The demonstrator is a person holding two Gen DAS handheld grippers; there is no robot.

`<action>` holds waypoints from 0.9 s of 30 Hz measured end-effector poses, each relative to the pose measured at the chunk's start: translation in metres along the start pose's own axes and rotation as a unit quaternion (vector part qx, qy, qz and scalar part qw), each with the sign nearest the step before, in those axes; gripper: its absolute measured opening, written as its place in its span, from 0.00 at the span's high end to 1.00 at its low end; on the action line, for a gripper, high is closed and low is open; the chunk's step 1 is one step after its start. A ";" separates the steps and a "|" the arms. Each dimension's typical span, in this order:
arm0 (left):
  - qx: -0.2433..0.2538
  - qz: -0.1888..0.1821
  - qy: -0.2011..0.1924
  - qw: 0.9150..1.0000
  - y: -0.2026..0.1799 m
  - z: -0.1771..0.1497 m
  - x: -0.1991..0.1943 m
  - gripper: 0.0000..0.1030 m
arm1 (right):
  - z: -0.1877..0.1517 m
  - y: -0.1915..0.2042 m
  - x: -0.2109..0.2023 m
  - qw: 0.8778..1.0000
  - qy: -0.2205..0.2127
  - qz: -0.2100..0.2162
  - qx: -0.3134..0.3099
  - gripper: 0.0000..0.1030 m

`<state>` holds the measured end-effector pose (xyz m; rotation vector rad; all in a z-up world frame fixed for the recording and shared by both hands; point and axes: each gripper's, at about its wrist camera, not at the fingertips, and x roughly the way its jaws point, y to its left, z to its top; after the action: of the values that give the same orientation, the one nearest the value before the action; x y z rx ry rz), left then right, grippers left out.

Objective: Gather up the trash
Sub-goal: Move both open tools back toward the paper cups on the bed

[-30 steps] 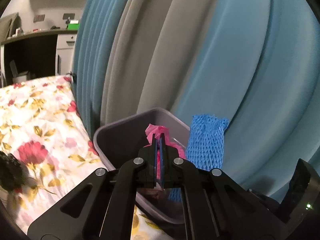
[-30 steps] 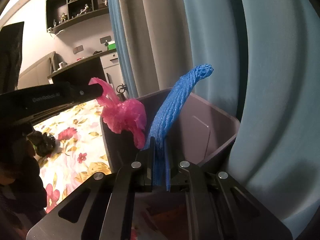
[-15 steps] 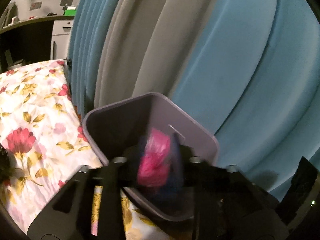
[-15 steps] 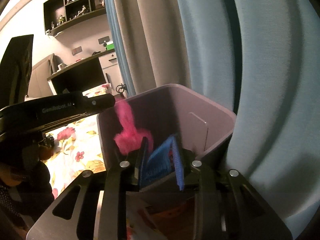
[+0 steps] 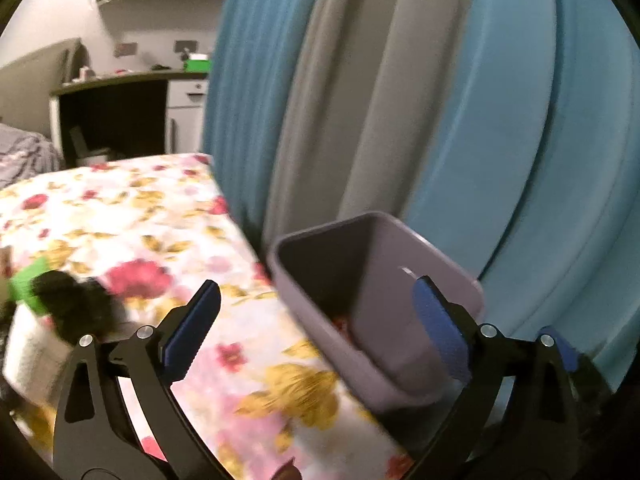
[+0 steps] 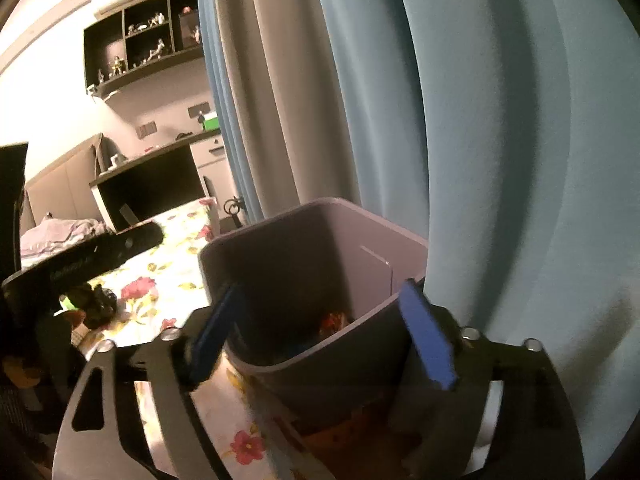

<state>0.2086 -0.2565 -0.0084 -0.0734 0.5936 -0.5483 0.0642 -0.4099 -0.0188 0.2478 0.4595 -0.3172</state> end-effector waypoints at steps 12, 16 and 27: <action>-0.007 0.135 -0.049 0.990 0.058 -0.040 -0.103 0.06 | -0.015 0.032 -0.032 0.999 -0.013 0.036 -0.009 0.09; -0.018 0.171 -0.059 0.983 0.084 -0.060 -0.138 0.06 | -0.020 0.052 -0.044 0.998 -0.018 0.061 -0.019 0.09; -0.060 0.260 -0.067 0.961 0.156 -0.107 -0.206 0.06 | -0.043 0.121 -0.085 0.993 -0.034 0.106 -0.050 0.08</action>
<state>0.0802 -0.0085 -0.0258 -0.0651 0.4876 0.0048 0.0179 -0.2648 0.0028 0.1862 0.3770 -0.0940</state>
